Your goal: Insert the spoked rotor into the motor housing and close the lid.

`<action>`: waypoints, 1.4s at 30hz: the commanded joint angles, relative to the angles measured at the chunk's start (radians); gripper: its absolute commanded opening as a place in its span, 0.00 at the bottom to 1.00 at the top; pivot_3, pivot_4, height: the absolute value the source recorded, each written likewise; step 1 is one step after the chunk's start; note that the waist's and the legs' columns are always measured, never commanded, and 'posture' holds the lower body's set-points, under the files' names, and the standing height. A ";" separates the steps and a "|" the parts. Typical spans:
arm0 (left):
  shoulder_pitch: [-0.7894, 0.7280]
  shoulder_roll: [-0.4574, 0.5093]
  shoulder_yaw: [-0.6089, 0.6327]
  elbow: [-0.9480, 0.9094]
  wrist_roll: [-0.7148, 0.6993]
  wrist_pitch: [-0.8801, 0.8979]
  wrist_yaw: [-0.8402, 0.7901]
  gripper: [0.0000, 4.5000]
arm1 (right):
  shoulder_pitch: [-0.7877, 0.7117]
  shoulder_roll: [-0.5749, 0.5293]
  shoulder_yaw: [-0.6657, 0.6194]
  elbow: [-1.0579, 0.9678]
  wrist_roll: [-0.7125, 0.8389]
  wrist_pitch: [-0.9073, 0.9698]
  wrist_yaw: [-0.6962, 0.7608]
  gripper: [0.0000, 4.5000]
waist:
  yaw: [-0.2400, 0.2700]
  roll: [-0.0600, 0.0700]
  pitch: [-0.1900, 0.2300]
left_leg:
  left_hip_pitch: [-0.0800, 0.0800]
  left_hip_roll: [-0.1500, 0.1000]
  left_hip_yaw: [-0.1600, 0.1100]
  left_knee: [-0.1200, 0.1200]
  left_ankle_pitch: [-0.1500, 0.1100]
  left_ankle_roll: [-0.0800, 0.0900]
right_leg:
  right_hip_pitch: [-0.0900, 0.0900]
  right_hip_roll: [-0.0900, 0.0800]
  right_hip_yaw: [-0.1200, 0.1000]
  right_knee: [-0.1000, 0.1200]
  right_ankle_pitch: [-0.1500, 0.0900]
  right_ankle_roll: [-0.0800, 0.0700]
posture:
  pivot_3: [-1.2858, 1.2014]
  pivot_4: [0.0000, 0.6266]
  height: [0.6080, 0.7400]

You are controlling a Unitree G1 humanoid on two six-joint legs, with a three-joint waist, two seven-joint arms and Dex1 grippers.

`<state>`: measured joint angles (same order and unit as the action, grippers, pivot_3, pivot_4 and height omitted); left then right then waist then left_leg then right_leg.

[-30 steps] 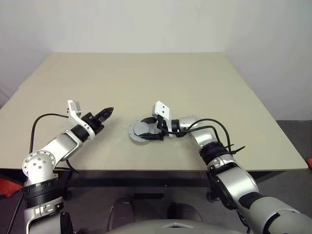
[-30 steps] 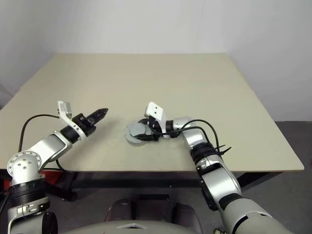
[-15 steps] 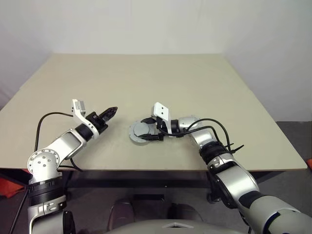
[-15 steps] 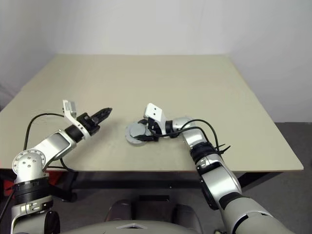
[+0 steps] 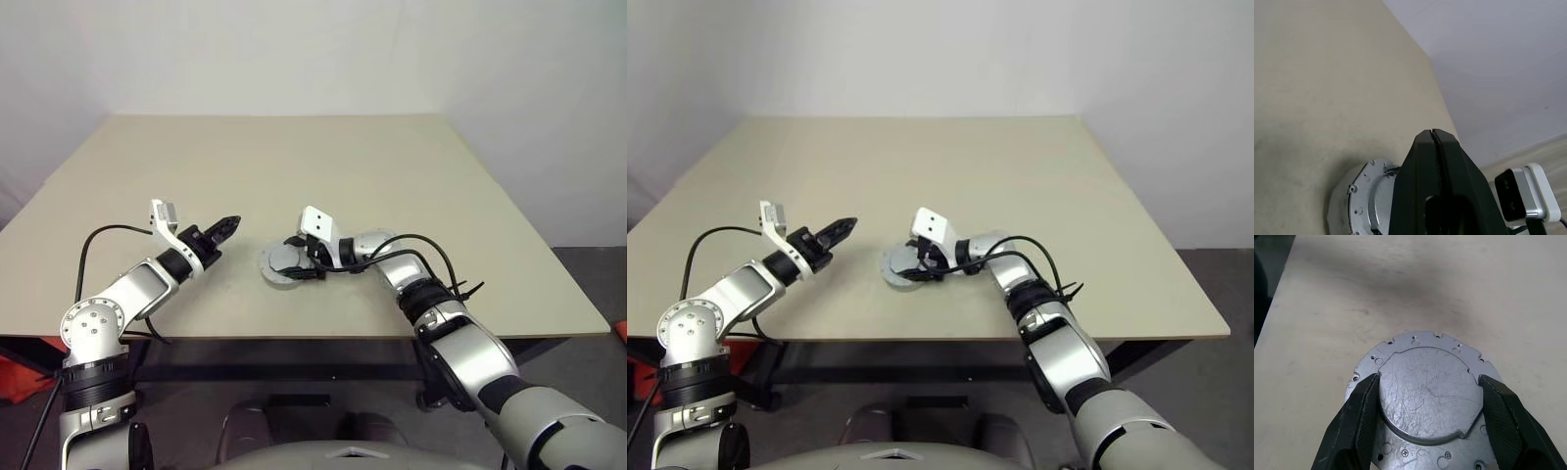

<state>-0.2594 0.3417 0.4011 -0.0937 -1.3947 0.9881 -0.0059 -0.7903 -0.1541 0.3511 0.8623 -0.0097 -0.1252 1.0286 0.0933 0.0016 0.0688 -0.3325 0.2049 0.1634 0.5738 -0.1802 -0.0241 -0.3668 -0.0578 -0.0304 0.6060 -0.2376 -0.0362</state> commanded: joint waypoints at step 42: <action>-0.021 -0.158 -0.075 0.226 -0.001 0.079 0.206 0.01 | 0.038 -0.024 0.032 0.066 -0.093 0.010 -0.024 0.69 | -0.022 0.022 0.007 | 0.004 0.000 -0.015 -0.021 -0.004 -0.005 | 0.018 -0.034 -0.078 -0.039 -0.001 0.002 | 0.52 0.00 1.00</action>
<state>-0.2756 0.1848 0.3300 0.1106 -1.4164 1.0576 0.1721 -0.7934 -0.1395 0.3535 0.8757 -0.0299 -0.1532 1.0214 0.0716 0.0238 0.0754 -0.3289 0.2046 0.1482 0.5523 -0.1842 -0.0293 -0.3490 -0.0918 -0.1083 0.5664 -0.2386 -0.0343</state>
